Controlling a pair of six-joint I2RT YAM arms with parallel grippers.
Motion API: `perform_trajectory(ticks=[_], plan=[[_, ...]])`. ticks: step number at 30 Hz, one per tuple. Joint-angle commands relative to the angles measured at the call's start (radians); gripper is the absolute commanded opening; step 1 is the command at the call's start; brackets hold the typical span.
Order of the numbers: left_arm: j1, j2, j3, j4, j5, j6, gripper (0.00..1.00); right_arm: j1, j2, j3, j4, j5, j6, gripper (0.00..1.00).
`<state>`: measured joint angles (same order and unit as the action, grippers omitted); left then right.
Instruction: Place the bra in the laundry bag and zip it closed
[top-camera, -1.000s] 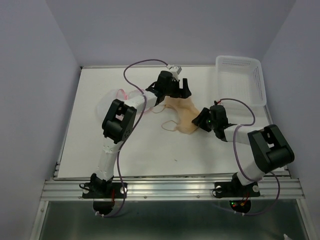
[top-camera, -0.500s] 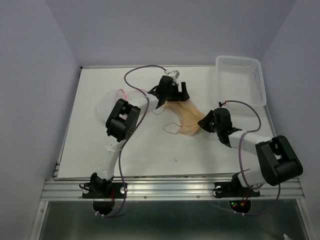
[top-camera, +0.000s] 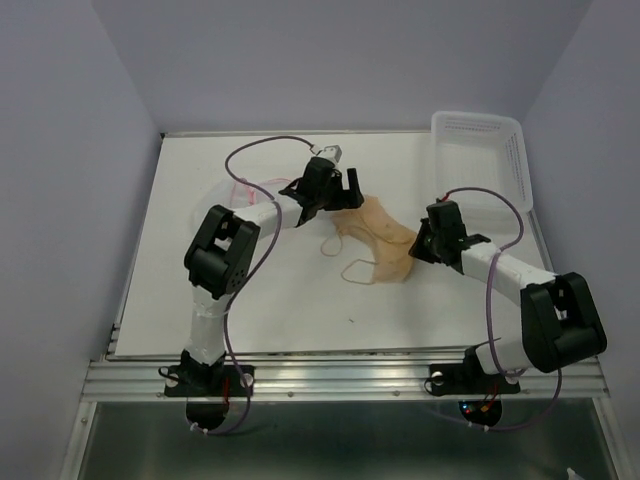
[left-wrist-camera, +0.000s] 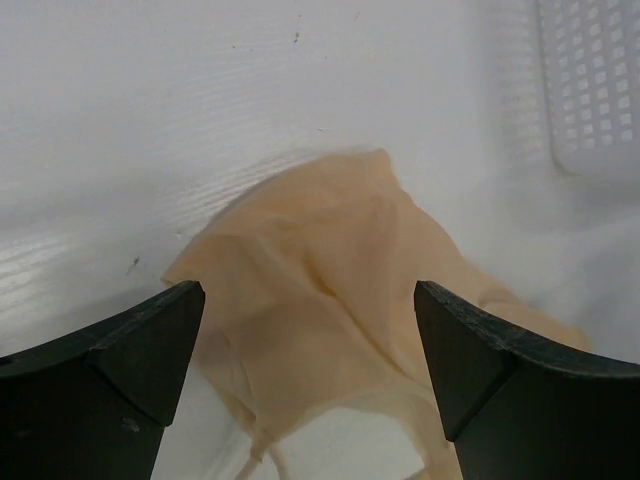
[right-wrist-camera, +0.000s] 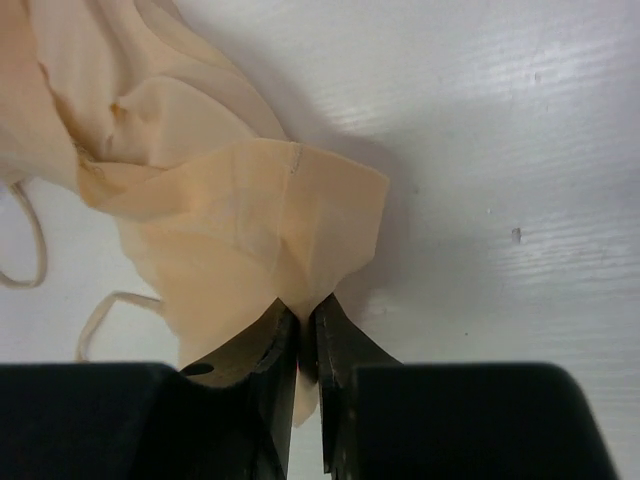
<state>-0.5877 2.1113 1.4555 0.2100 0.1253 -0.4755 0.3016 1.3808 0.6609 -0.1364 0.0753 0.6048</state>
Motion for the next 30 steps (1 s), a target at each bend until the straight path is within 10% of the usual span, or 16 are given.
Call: perform_trajectory(ticks=[1,19,30], plan=[[-0.015,-0.216,-0.078,0.023,0.023,0.031,0.99,-0.031,0.023,0.192,-0.241,0.021,-0.178,0.17],[-0.02,-0.131,0.034,-0.118,0.186,0.349,0.99,-0.099,0.188,0.459,-0.391,0.0,-0.447,0.13],[-0.07,-0.051,0.212,-0.268,0.004,0.365,0.99,-0.099,0.237,0.457,-0.304,-0.146,-0.537,0.11]])
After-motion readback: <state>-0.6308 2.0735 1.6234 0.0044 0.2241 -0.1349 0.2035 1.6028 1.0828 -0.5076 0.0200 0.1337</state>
